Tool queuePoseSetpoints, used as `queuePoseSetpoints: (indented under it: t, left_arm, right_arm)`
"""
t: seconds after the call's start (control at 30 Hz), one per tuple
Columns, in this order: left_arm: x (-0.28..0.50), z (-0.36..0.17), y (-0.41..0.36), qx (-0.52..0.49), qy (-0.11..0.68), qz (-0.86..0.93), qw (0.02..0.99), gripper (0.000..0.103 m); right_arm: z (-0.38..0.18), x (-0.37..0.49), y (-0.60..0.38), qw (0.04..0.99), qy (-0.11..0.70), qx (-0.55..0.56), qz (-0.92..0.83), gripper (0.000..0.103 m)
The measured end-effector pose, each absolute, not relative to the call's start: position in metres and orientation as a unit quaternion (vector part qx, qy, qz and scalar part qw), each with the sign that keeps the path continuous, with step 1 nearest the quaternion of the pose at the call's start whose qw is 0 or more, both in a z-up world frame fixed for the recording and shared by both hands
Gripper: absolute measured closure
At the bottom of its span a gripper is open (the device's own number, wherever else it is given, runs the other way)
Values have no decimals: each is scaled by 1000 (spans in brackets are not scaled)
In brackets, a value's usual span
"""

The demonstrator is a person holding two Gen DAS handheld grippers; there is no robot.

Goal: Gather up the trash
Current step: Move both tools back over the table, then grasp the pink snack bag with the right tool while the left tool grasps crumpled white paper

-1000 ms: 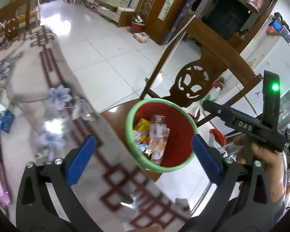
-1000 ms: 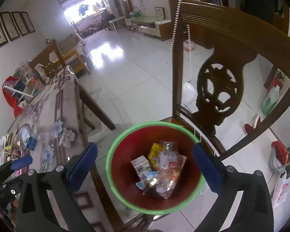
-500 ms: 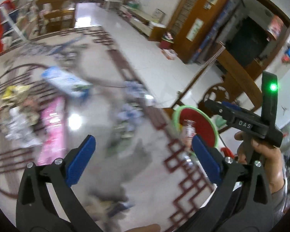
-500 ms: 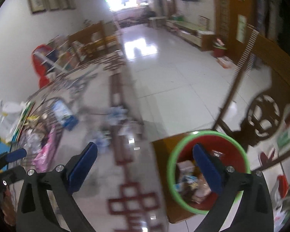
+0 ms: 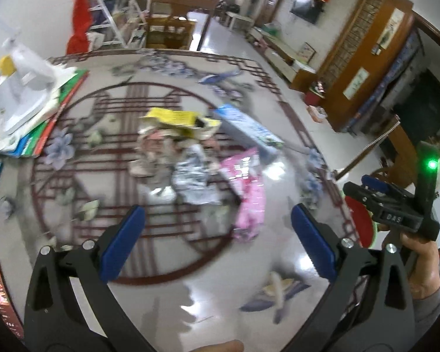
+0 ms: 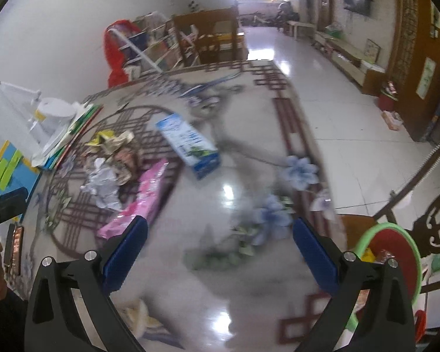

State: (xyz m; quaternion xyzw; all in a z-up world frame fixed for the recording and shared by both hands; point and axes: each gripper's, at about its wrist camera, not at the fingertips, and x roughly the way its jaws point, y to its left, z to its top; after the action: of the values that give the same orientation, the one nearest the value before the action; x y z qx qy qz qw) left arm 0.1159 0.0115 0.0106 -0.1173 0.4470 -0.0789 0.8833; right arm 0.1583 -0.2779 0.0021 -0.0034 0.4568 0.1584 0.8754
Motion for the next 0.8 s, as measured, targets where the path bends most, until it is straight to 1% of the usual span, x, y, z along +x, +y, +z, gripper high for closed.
queuePoseSetpoints:
  t: [0.27, 0.53, 0.8]
  left_arm:
    - [115, -5, 40, -131, 451, -79, 879, 6]
    - [131, -32, 41, -153, 465, -86, 868, 6]
    - [160, -47, 32, -170, 480, -91, 856, 6]
  right_arm:
    - [-12, 159, -231, 864, 468, -19, 186, 8]
    - [-30, 162, -207, 855, 480, -34, 194, 8]
    - [-53, 165, -189, 844, 496, -49, 200, 8]
